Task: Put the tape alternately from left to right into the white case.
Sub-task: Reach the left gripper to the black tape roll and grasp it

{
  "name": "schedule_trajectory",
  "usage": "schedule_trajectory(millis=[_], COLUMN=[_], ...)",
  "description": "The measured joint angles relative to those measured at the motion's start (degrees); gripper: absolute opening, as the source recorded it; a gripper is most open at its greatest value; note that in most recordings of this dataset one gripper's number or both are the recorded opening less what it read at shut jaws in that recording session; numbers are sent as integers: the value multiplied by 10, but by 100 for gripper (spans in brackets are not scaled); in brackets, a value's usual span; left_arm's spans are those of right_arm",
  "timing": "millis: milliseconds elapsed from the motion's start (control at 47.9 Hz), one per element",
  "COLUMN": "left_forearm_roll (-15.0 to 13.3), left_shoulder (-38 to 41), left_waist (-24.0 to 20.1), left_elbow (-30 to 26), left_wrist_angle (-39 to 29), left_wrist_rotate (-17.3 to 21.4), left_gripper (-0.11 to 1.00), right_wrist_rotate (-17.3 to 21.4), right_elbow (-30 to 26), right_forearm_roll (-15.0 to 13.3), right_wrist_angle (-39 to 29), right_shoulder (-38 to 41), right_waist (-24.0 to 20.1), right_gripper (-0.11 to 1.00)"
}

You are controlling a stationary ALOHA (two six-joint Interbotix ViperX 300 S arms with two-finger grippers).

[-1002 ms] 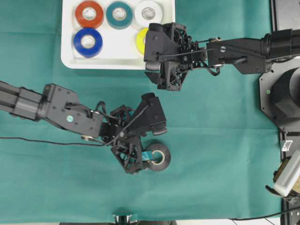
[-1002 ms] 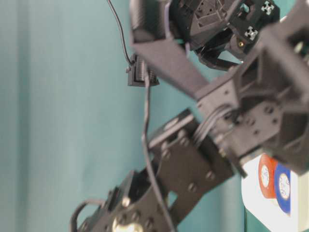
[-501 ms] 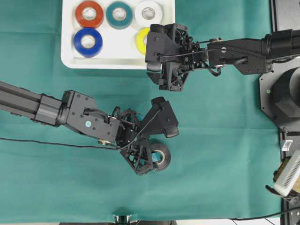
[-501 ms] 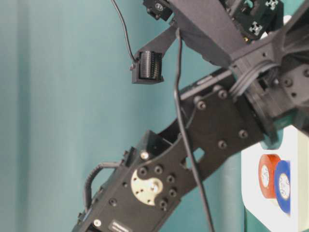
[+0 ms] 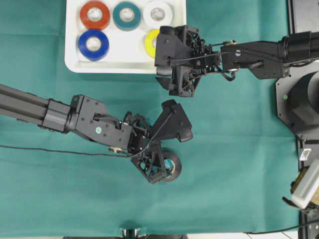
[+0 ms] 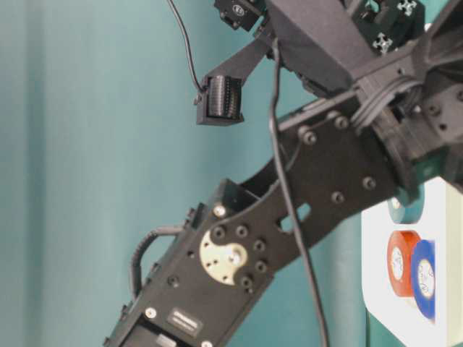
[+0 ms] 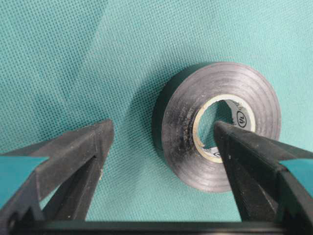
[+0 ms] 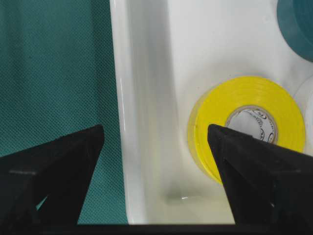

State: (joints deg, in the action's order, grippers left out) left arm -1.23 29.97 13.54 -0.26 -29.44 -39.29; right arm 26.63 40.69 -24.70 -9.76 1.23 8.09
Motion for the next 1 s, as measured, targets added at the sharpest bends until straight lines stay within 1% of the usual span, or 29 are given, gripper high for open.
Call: schedule_trajectory(millis=[63,230,271,877,1002], left_forearm_roll=[0,1,0,1,1], left_shoulder=[1,7,7,4,-11], left_waist=[-1,-2,-1,0,4], left_elbow=[-3,-15,-16,-17,-11], left_wrist_angle=[-7,-31,-33,-39,-43], left_wrist_rotate=[-2,-17,-18,-7,6], left_gripper=[80,34,26,25,25], right_wrist_rotate=[0,2,2,3,3], right_elbow=[1,4,4,5,4], right_forearm_roll=[0,0,0,0,0], right_wrist_angle=[0,0,0,4,4], right_shoulder=[0,-1,0,0,0], right_waist=[0,0,0,1,0], right_gripper=[79,79,79,79,79])
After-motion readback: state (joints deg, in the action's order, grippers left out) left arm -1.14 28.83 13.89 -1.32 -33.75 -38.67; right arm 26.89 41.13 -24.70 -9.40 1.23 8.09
